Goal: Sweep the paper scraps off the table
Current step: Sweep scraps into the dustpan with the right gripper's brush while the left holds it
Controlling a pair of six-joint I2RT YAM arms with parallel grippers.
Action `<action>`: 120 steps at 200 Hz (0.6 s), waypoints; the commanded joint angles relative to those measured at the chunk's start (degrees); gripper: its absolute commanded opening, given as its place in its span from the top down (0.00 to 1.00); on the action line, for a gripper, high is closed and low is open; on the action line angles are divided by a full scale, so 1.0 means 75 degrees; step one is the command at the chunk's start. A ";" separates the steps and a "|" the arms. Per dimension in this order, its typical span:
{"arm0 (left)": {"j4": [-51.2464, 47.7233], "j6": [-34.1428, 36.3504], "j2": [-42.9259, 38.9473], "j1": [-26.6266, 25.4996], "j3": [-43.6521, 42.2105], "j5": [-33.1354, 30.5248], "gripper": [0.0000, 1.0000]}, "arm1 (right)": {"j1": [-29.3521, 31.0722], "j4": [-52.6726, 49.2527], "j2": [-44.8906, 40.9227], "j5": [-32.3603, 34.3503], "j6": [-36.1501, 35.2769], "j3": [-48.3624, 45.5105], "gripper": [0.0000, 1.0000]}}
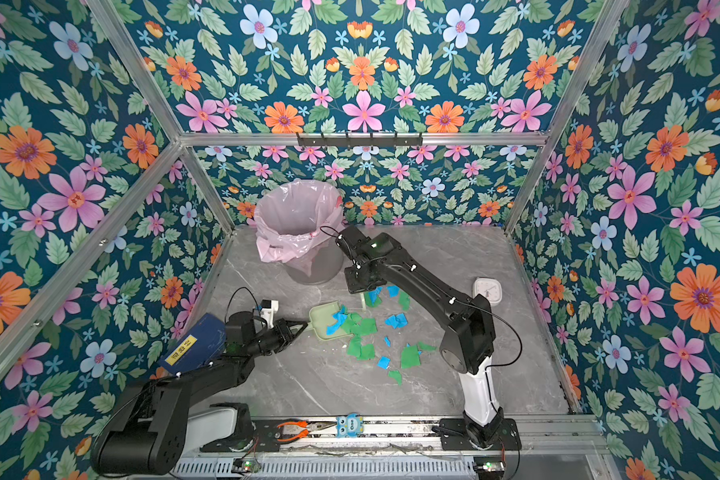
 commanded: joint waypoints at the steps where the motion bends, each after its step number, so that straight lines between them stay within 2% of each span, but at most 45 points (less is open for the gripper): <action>1: 0.0856 -0.0107 0.0280 -0.0003 -0.0027 0.0119 1.00 | -0.0009 -0.0184 0.0019 0.0520 -0.0078 -0.0137 1.00; 37: 0.1514 -0.0188 0.0938 -0.0011 -0.0119 0.0169 1.00 | -0.0015 -0.0076 0.0297 0.0493 -0.0122 -0.0327 1.00; 120: 0.3630 -0.0756 0.2419 -0.0160 -0.0333 0.0340 1.00 | 0.0189 0.0300 0.0822 -0.0405 -0.0008 -0.0047 1.00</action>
